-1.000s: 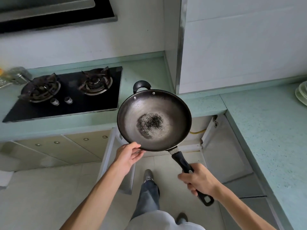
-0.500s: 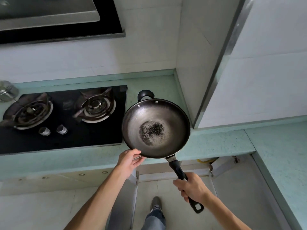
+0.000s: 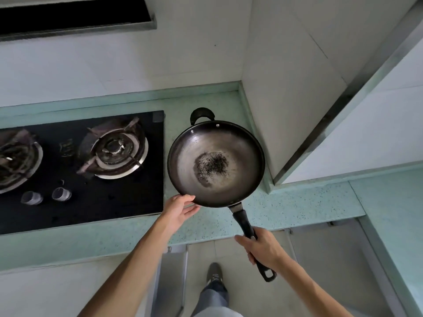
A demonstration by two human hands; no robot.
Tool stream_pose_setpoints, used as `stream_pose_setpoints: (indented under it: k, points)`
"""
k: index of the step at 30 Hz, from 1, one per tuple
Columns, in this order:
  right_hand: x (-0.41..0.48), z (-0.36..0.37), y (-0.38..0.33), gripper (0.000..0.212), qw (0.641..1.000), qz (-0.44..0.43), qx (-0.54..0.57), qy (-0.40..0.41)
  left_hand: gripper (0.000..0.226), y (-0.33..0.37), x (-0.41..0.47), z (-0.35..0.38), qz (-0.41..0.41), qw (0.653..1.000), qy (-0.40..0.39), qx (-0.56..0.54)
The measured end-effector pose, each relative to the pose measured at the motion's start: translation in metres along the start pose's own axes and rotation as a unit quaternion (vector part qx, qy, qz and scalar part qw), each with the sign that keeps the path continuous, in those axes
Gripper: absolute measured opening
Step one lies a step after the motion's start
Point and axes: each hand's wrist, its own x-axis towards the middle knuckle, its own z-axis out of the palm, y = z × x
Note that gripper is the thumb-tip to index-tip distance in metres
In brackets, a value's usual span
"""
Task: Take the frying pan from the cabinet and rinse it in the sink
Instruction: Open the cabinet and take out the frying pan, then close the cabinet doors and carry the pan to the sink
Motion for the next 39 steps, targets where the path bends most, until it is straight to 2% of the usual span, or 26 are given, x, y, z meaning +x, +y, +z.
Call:
stream_pose_setpoints:
  k: [5,7,11,13,15,16,18,20,23,25,27,29,33,37,39]
  points:
    - [0.002,-0.002,0.004,0.029,1.0,-0.007,0.012,-0.014,0.026,-0.008,-0.012,-0.005,0.027,0.997,-0.016,0.074]
    - [-0.001,-0.003,0.007,0.035,1.0,-0.008,0.028,-0.007,0.029,-0.022,-0.022,-0.01,0.046,0.992,0.021,0.114]
    - [-0.022,-0.01,0.028,0.062,0.998,-0.002,0.067,0.004,0.032,-0.077,-0.052,-0.034,0.109,0.969,0.135,0.175]
    - [-0.037,-0.014,0.043,0.065,0.995,0.016,0.096,-0.002,0.034,-0.117,-0.071,-0.056,0.167,0.918,0.215,0.29]
    - [-0.05,-0.015,0.06,0.065,0.994,0.029,0.103,-0.013,0.034,-0.158,-0.089,-0.078,0.172,0.846,0.293,0.411]
    - [-0.056,-0.015,0.07,0.064,0.995,0.03,0.093,-0.019,0.042,-0.178,-0.097,-0.088,0.152,0.818,0.32,0.452]
    - [-0.068,-0.016,0.091,0.06,0.998,0.018,0.051,-0.031,0.065,-0.21,-0.111,-0.109,0.081,0.785,0.338,0.513]
    - [-0.081,-0.018,0.115,0.052,0.999,0.002,-0.011,-0.04,0.076,-0.236,-0.12,-0.131,-0.011,0.773,0.332,0.541]
    - [-0.099,-0.024,0.151,0.038,0.99,-0.012,-0.135,-0.033,0.08,-0.268,-0.129,-0.152,-0.073,0.795,0.327,0.506]
    - [-0.106,-0.033,0.174,0.033,0.98,-0.005,-0.199,-0.013,0.075,-0.277,-0.131,-0.157,-0.076,0.789,0.345,0.502]
    - [-0.112,-0.049,0.197,0.037,0.971,0.024,-0.235,0.02,0.069,-0.275,-0.129,-0.156,-0.088,0.782,0.356,0.503]
    - [-0.119,-0.075,0.22,0.045,0.96,0.081,-0.255,0.079,0.07,-0.276,-0.125,-0.146,-0.089,0.791,0.349,0.494]
    - [-0.14,-0.135,0.262,0.04,0.925,0.198,-0.262,0.192,0.062,-0.301,-0.124,-0.099,-0.061,0.8,0.356,0.479]
    - [-0.152,-0.154,0.29,0.049,0.925,0.265,-0.187,0.197,0.056,-0.308,-0.116,-0.048,-0.047,0.834,0.351,0.424]
    - [-0.153,-0.149,0.298,0.046,0.929,0.287,-0.13,0.196,0.056,-0.305,-0.109,-0.028,-0.041,0.86,0.334,0.383]
